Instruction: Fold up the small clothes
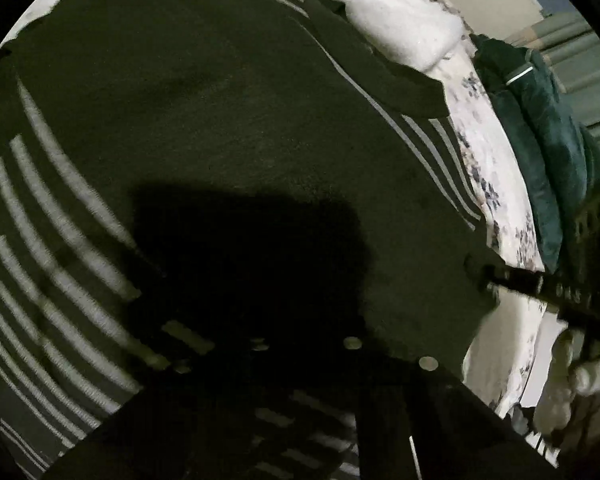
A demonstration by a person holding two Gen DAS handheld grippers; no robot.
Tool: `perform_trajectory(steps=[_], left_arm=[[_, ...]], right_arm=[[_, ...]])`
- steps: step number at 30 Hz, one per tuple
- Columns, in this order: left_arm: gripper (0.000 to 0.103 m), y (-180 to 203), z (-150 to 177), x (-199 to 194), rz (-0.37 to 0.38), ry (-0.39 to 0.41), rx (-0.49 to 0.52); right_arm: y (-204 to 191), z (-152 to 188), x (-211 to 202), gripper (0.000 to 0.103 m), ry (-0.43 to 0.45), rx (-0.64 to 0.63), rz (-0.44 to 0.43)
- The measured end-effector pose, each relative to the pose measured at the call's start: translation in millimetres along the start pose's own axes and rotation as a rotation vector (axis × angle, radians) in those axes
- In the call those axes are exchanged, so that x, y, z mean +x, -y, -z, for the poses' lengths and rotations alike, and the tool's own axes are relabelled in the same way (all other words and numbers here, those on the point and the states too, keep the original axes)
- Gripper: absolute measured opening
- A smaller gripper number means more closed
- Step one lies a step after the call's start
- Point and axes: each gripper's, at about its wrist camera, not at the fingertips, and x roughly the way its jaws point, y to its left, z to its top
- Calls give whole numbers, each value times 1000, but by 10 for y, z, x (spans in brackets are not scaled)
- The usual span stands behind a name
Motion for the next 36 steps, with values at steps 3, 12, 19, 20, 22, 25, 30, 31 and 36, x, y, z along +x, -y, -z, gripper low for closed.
perform_trajectory(steps=[3,12,19,20,22,25,30,31,36], left_arm=[[3,-23,80,-75,-5,15,32],[7,-62,93,-304,10,-2,16],[72,-81,279,-489,-205,79,135],[81,-95,372,-489,-211,78,154],[88,-131,576,-467,-230,43,176],[88,-179,949,-493,-272,-51,237],[88,-176,1901,-723,-306,-179,432],[88,-179,2071,-745,-307,-208,460],[87,-178,2891,-641,-362,-318,603]], right_arm=[[62,-26,-156,3,86,40,-19],[242,58,-76,21,12,185,-32],[611,611,-115,50,14,425,-191],[626,659,-57,56,4,443,-196],[639,761,137,55,-24,495,-236],[695,905,227,22,-23,547,-159],[875,1296,-100,48,-16,624,-269],[907,1392,-159,56,-18,635,-262],[1117,1786,-374,56,-79,653,-239]])
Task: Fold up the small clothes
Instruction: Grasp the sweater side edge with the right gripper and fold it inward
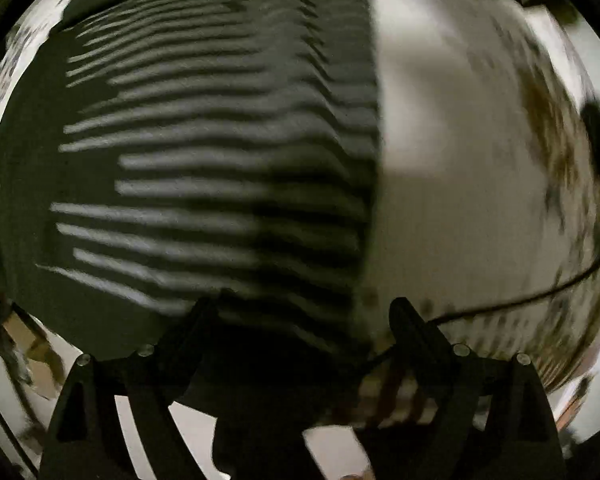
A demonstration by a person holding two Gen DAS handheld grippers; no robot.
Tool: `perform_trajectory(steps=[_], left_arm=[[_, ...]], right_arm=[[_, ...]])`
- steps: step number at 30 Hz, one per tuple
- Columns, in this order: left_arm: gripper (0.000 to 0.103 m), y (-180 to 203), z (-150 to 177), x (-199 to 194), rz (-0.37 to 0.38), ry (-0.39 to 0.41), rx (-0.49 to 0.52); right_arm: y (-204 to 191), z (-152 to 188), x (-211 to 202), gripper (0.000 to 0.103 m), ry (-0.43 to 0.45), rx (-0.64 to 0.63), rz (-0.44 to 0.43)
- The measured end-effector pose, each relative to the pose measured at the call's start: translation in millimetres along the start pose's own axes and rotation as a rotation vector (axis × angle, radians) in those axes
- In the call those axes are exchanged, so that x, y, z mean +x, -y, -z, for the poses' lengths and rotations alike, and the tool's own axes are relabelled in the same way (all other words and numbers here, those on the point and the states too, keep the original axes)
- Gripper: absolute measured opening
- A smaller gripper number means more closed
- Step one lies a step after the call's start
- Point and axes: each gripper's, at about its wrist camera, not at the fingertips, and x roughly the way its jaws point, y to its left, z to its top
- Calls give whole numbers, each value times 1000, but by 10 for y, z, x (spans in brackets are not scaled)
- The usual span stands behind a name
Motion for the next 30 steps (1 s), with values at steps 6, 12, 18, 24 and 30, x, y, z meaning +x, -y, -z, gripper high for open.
perform_trajectory(steps=[6,12,18,24,30], left_arm=[[50,160,-25,302,-70,19,74],[4,-237,-44,-11,-5,99,-10],[4,-598,-19,-386,76,137,-68],[4,-830,-82,-856,143,202,-132],[4,-1676,-112,-1228,193,279,-249]], right_arm=[[86,-239,-77,56,33,-10,-89],[-87,-1003,141,56,105,32,-231],[-487,-1581,657,56,-17,27,-299],[-1160,-1510,592,9,-1,-100,-131],[-2285,-1217,150,9,27,-197,-21]])
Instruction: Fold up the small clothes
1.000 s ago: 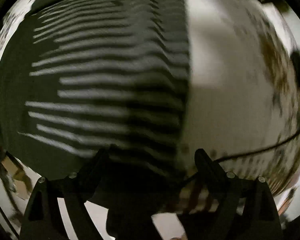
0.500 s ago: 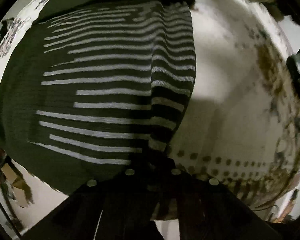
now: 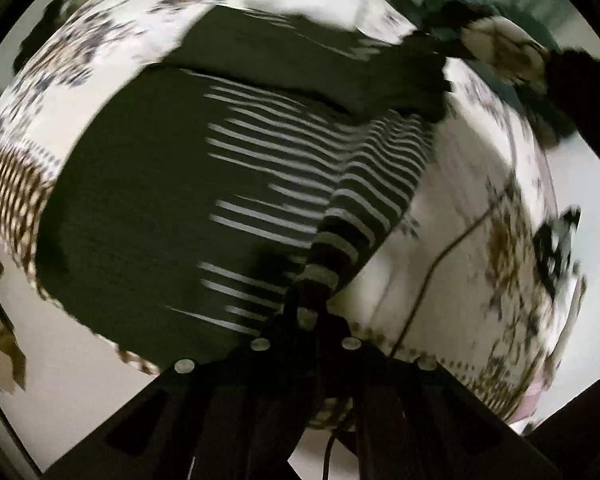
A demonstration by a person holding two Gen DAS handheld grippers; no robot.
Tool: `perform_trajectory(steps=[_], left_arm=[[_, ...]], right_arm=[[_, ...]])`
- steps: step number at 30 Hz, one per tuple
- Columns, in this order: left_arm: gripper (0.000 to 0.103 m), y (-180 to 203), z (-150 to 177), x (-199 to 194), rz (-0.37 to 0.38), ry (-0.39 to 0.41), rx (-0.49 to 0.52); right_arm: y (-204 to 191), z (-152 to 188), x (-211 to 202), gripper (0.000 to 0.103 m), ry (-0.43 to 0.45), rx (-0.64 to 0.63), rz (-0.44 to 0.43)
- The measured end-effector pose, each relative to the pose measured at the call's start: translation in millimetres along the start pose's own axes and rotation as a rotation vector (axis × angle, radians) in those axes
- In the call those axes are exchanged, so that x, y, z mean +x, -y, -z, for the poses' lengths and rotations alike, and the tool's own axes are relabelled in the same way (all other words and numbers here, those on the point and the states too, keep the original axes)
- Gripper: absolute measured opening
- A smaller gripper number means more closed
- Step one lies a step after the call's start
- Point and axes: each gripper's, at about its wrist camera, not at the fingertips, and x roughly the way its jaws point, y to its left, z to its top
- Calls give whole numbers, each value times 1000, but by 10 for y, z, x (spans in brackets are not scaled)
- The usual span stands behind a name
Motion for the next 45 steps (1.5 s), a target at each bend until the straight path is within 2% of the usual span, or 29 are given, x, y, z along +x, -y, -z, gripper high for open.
perform_trajectory(steps=[3,5,8,13,16,18,19,20,21,22,23,24,25,27,29,31,33,36,38,39,40,41,43,45], left_arm=[[4,-436,-90,-108,36,16,-68],[4,-805,-121,-207,60,24,-111],[4,-1391,-173,-318,100,34,-199],[4,-2167,-180,-242,133,58,-331],[7,-2631,-162,0,174,42,-415],[10,-2939,-121,215,174,-10,-493],[16,-3069,-87,293,162,-36,-526],[16,-3208,-38,335,155,-47,-560],[19,-3321,3,341,150,-49,-578],[31,-3389,21,326,142,-53,-581],[38,-3458,38,302,136,-51,-581],[52,-3511,36,277,130,-46,-576],[60,-3538,21,240,136,-36,-565],[61,-3517,-47,183,144,-28,-523],[61,-3461,-157,169,157,-29,-478],[61,-3435,-228,188,163,-37,-454],[61,-3420,-296,214,171,-47,-431],[61,-3431,-382,180,163,-49,-402],[61,-3429,-413,139,147,-51,-370],[61,-3417,-437,121,144,-51,-351],[61,-3397,-468,108,139,-53,-329],[61,-3379,-492,105,138,-54,-315],[61,-3303,-552,146,148,-58,-275],[61,-3221,-586,223,162,-71,-254]], right_arm=[[-637,28,-77,9,5,-54,60],[-1214,-40,35,9,10,-82,113],[-1882,-137,322,9,4,-106,174],[-3081,-377,1542,9,-34,-185,305],[-3372,-479,2182,9,-47,-180,361],[-3402,-510,2508,18,-90,-132,319],[-3406,-486,2593,30,-103,-97,269],[-3394,-467,2607,39,-87,-84,238],[-3394,-404,2568,43,-69,-73,196],[-3371,-286,2477,45,-64,-56,142],[-3348,-177,2422,45,-73,-46,104],[-3293,-12,2327,45,-84,-45,83],[-3228,215,2227,45,-85,-47,90],[-3037,750,2165,50,-117,-47,115],[-2795,1214,2310,53,-181,19,118],[-2514,1714,2656,53,-268,140,50],[-2416,2038,2997,53,-287,246,-57],[-2729,2377,3407,53,-314,300,-303],[-2885,2448,3367,53,-316,309,-487],[-2932,2463,3212,53,-307,294,-590],[-2912,2462,3047,53,-275,263,-584],[-2852,2465,2847,53,-228,222,-541],[-2577,2556,2375,54,-131,148,-404],[-2222,2747,2046,54,-91,139,-283]])
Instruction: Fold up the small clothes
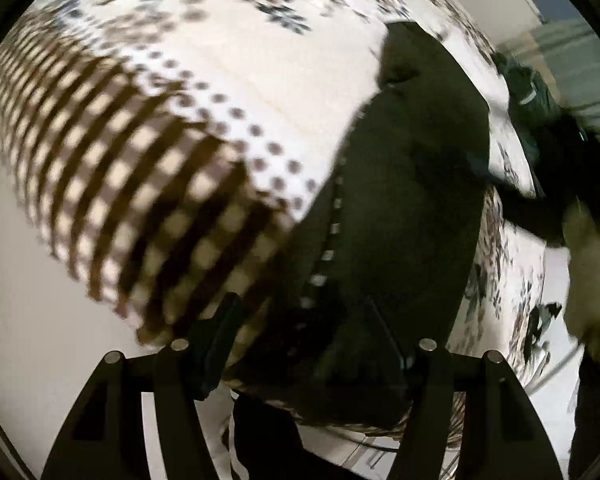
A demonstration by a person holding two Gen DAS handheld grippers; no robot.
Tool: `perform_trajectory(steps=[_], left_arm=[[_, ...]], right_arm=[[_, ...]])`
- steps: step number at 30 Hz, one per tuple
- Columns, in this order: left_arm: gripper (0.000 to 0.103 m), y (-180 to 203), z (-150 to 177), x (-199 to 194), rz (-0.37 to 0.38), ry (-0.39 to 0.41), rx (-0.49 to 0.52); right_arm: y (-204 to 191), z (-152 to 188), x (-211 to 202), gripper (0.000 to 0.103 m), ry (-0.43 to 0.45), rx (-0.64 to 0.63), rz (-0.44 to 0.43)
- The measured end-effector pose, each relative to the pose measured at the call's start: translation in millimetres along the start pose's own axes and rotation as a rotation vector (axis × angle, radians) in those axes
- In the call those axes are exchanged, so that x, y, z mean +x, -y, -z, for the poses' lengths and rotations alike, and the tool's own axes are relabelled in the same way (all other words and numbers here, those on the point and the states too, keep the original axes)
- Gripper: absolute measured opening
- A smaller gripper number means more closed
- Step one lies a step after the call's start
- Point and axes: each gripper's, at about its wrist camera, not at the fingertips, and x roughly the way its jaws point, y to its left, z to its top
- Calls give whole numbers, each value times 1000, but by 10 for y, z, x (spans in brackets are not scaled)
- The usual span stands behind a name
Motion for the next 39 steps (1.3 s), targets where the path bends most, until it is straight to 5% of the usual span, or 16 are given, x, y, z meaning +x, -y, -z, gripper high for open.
perform_trajectory(steps=[3,6,7,9,13,19,23,24,27,28,30,31,32,39], left_arm=[[61,150,26,192,27,-38,40],[60,295,167,414,-41,-85,140],[50,327,224,472,-66,-92,175],[4,354,325,573,-139,-103,248],[3,186,330,351,-113,-42,230],[2,-113,279,110,-112,-38,219],[7,-290,247,85,4,-88,180],[11,-310,248,87,29,-101,157],[53,-377,284,113,108,-124,101],[59,-379,319,130,111,-132,108],[54,-330,405,251,52,-164,175],[19,-307,445,282,24,-160,203],[6,-299,461,291,20,-162,208],[6,-455,463,-85,53,-105,194]], right_arm=[[566,418,-439,54,47,59,108],[1199,990,-611,54,73,194,96],[1348,1165,-609,54,79,227,88],[1560,1448,-541,54,80,255,90],[1816,1865,-184,54,42,268,126],[1722,1950,303,54,51,216,238],[1684,1970,358,54,61,240,234],[1700,1953,337,54,58,241,234],[1693,1947,358,54,55,248,231],[1699,1942,361,54,55,252,231],[1681,1894,397,54,60,261,212],[1648,1899,430,47,68,261,212],[1646,1880,463,15,70,253,207],[1525,2045,461,9,98,231,231]])
